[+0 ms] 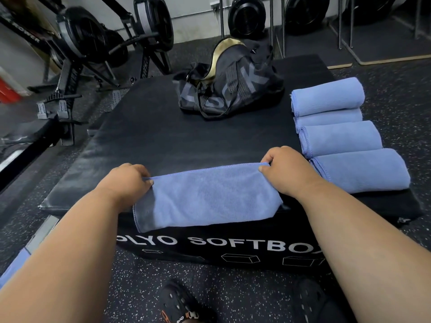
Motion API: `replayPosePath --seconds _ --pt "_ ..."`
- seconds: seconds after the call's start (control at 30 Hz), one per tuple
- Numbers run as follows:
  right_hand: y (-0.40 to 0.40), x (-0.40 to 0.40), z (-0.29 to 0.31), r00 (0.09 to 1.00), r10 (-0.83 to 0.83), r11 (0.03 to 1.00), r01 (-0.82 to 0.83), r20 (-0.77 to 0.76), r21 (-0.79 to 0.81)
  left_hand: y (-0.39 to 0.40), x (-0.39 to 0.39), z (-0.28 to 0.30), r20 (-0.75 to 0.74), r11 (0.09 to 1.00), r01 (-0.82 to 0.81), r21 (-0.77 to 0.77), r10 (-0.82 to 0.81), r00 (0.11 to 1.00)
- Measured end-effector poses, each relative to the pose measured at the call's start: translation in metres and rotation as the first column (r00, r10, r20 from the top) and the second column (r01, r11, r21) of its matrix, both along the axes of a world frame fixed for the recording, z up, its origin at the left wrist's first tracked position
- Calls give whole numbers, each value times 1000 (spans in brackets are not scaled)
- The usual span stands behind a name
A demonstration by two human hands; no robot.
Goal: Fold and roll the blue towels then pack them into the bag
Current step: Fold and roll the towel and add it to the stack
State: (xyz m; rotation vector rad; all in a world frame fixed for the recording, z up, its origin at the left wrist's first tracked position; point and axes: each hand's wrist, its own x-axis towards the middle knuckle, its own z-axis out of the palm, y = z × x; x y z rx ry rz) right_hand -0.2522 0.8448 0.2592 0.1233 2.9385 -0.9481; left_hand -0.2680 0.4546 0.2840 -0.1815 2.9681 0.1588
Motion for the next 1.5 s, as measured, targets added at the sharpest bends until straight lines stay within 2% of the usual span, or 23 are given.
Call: replayPosePath --seconds 0.07,0.13,0.2,0.3,0.37,0.43,0.47,0.5,0.53,0.6,0.7,0.77,0.9,0.97,1.03,1.07,1.13,1.23,1.27,1.3,1.33,1.37,1.5 --pt "-1 2 2 1000 13 999 -13 12 30 3 -1 4 90 991 43 -126 -32 995" --pt "0 6 5 999 41 999 -41 -13 24 5 3 5 123 984 76 -160 -56 991" --pt "4 11 10 997 67 996 -69 -34 -48 5 14 9 80 999 18 -46 -14 997" --pt "12 21 28 993 101 961 -114 -61 -251 -2 39 15 -45 958 -69 279 85 995" --pt "17 30 44 985 137 827 -171 -103 -535 -6 63 25 -111 812 -72 579 166 980" --pt "24 37 57 978 168 578 -202 -127 -791 -7 86 37 -172 553 12 833 237 956" --pt "27 40 60 971 176 547 -232 -160 -804 -7 95 41 -163 400 43 916 271 949" --pt "28 43 63 966 169 606 -258 -196 -753 -8 102 44 -146 285 61 957 290 946" --pt "28 46 63 960 160 656 -278 -230 -702 -6 108 47 -141 230 71 970 303 943" --pt "24 51 63 958 147 597 -286 -247 -749 -3 117 51 -161 228 87 970 333 929" --pt "19 57 61 964 83 599 -252 -254 -760 5 125 51 -270 345 135 929 383 883" --pt "19 59 63 967 33 556 -227 -251 -800 10 129 50 -299 380 150 913 372 879" --pt "25 62 64 967 18 589 -215 -254 -779 18 134 40 -268 363 134 922 349 898" --pt "31 62 63 976 42 565 -199 -213 -801 22 134 37 -241 340 114 933 359 902" --pt "34 62 65 977 57 655 -194 -207 -730 23 133 34 -224 335 99 937 359 906" --pt "36 61 64 977 63 655 -195 -205 -730 23 132 33 -217 333 93 938 359 908" --pt "34 60 65 983 77 548 -182 -168 -816 24 129 32 -204 318 84 944 367 908" --pt "33 60 64 980 94 641 -194 -174 -743 24 125 33 -205 336 67 940 394 896" --pt "33 60 66 982 115 586 -190 -150 -787 23 124 34 -207 348 65 935 390 897" --pt "33 60 69 981 153 485 -179 -118 -856 22 123 34 -207 350 65 934 386 899" --pt "34 60 72 976 196 374 -167 -99 -912 22 122 36 -202 336 68 940 384 901" --pt "35 60 74 970 225 312 -159 -89 -937 22 122 39 -186 306 67 950 380 906" --pt "41 58 74 960 279 287 -97 -13 -953 16 123 51 -61 161 7 987 336 940"
